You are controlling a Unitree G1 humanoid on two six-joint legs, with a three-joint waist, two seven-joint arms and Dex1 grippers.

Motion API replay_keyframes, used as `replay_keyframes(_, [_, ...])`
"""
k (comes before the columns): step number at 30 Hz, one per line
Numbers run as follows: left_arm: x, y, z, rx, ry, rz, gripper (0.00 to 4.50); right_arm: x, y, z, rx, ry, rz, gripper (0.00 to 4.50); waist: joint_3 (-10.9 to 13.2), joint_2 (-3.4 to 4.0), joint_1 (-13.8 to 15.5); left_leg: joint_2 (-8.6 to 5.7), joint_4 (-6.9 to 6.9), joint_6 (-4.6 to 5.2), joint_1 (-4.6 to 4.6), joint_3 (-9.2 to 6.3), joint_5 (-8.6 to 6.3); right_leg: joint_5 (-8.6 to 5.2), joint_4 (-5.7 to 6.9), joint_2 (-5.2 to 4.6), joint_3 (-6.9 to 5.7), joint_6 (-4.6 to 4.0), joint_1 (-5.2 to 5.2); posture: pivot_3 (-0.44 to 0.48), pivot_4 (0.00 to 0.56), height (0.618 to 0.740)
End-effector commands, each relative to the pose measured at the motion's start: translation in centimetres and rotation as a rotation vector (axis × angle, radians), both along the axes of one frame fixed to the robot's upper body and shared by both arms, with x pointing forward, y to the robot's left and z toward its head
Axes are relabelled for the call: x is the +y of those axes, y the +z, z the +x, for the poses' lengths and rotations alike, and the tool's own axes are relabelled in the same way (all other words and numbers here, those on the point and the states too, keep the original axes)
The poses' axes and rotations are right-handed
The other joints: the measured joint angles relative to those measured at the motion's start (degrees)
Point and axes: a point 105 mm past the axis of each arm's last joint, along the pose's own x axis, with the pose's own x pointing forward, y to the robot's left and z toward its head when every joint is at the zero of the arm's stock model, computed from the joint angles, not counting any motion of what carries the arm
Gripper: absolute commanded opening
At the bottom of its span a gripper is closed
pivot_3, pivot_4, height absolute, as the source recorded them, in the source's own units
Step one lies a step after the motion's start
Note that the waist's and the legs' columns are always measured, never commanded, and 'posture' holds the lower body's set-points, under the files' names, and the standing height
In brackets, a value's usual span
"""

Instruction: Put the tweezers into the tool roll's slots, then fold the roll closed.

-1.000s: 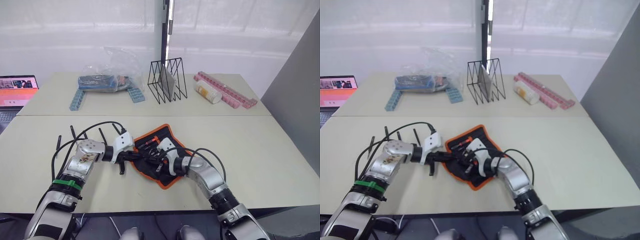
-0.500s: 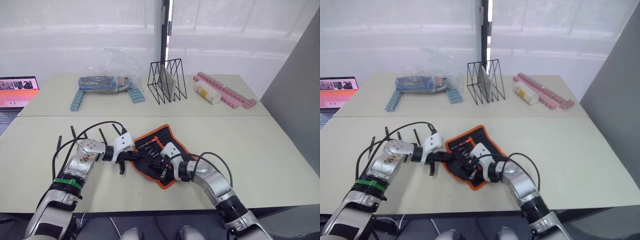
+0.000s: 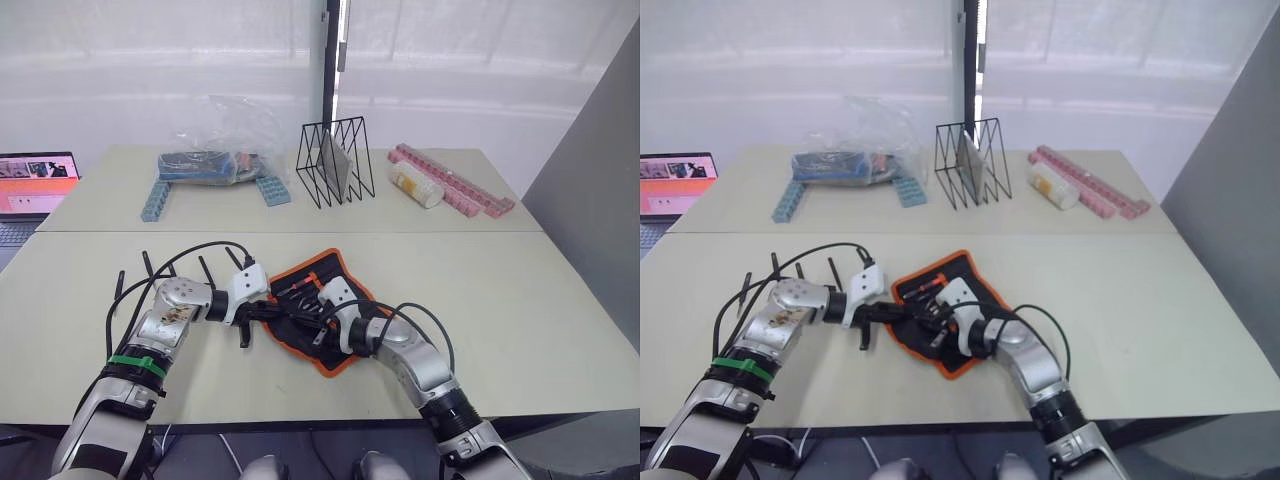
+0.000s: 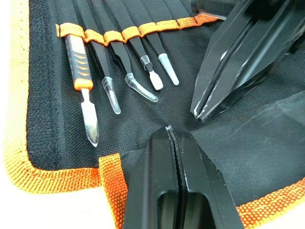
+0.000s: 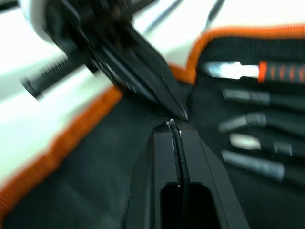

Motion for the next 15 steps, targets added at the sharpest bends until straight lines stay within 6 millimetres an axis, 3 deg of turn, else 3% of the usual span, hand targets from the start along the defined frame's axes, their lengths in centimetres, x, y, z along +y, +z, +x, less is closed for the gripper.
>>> replay_keyframes(1, [1.1,-3.0,-0.7,0.093,0.046,0.084,0.03,0.0,-1.1,-0.4,-0.012,0.026,-0.068,0.0,0.0,0.0,0.0,0.01,0.0,0.0,0.02,0.0,0.0,0.0,0.0,0.0,0.0,0.0,0.02,0.0,0.15,0.737])
replay_keyframes(7, [1.3,-3.0,-0.7,0.091,0.051,0.087,0.03,-0.5,-2.0,-1.0,-0.009,0.041,-0.11,0.0,0.0,-0.01,0.0,0.02,-0.01,0.0,0.05,0.0,0.0,0.0,-0.01,0.0,0.0,0.0,0.05,0.0,0.15,0.737])
replay_keyframes(11, [1.3,-3.1,-0.7,0.091,0.051,0.087,0.03,-0.1,0.9,0.2,-0.08,-0.007,0.011,0.0,0.0,0.0,0.0,0.03,0.0,0.0,0.05,0.0,0.0,0.0,-0.01,0.0,0.0,0.0,0.05,0.0,0.15,0.737])
replay_keyframes(15, [1.3,-3.0,-0.7,0.089,0.051,0.086,0.03,0.6,3.0,-0.1,-0.1,0.028,0.101,0.0,0.0,0.0,0.0,0.03,0.0,0.0,0.01,0.0,0.0,0.0,-0.01,0.0,0.0,0.0,0.02,0.0,0.15,0.737])
